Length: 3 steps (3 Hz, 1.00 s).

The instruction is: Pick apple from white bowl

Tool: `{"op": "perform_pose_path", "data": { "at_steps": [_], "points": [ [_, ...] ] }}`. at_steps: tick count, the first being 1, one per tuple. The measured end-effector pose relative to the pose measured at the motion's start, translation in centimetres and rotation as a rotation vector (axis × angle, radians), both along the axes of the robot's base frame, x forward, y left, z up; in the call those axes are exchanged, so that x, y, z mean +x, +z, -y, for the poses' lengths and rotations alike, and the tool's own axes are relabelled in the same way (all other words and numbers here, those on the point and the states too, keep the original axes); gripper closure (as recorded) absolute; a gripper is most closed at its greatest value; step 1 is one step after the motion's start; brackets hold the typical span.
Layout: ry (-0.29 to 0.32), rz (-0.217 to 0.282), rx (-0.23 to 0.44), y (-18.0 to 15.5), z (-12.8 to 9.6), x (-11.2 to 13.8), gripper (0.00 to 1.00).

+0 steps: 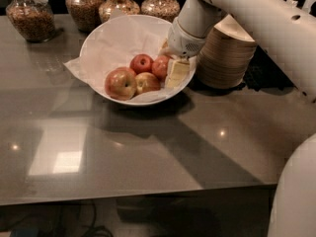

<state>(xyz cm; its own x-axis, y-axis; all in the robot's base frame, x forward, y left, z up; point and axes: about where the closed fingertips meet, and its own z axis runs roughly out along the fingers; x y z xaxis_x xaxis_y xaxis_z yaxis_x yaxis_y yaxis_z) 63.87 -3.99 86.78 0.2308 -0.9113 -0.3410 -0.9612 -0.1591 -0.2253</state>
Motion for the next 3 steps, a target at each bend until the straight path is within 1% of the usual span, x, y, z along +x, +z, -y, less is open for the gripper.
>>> {"op": "perform_pose_path", "data": {
  "at_steps": [1, 2, 3],
  "points": [
    [-0.031, -0.013, -0.010, -0.9, 1.3, 0.2, 0.50],
    [-0.044, -0.020, -0.008, -1.1, 1.7, 0.2, 0.74],
    [-0.058, -0.019, 0.022, 0.4, 2.4, 0.3, 0.96]
  ]
}}
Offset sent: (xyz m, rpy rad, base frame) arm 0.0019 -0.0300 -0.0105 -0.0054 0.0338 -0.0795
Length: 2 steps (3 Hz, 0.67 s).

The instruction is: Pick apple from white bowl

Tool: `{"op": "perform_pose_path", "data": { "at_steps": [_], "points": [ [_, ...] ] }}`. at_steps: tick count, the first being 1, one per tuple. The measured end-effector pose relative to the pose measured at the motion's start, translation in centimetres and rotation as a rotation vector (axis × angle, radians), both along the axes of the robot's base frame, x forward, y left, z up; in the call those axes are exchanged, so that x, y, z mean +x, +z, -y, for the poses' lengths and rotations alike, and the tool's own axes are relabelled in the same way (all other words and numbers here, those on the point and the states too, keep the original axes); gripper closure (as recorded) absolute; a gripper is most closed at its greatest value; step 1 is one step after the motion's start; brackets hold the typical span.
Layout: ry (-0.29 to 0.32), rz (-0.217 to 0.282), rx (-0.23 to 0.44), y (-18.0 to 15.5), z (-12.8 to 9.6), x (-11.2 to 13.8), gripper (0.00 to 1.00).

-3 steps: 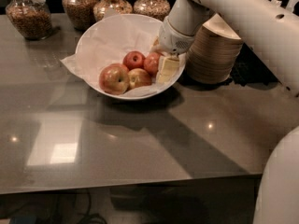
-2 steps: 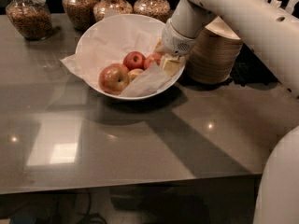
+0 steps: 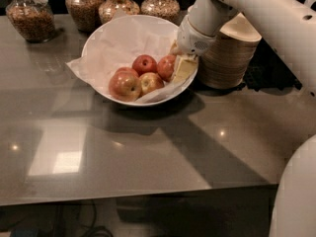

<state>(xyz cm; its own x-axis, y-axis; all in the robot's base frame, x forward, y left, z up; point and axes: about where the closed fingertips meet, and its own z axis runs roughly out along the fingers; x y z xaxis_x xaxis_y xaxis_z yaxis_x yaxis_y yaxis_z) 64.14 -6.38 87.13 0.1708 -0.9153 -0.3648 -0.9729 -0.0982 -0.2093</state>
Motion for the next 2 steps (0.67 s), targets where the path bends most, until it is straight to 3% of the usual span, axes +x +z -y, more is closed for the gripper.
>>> {"op": "perform_pose_path", "data": {
  "at_steps": [1, 2],
  "points": [
    [0.001, 0.024, 0.069, 3.74, 0.43, -0.01, 1.00],
    [0.001, 0.024, 0.069, 3.74, 0.43, -0.01, 1.00]
  ]
}}
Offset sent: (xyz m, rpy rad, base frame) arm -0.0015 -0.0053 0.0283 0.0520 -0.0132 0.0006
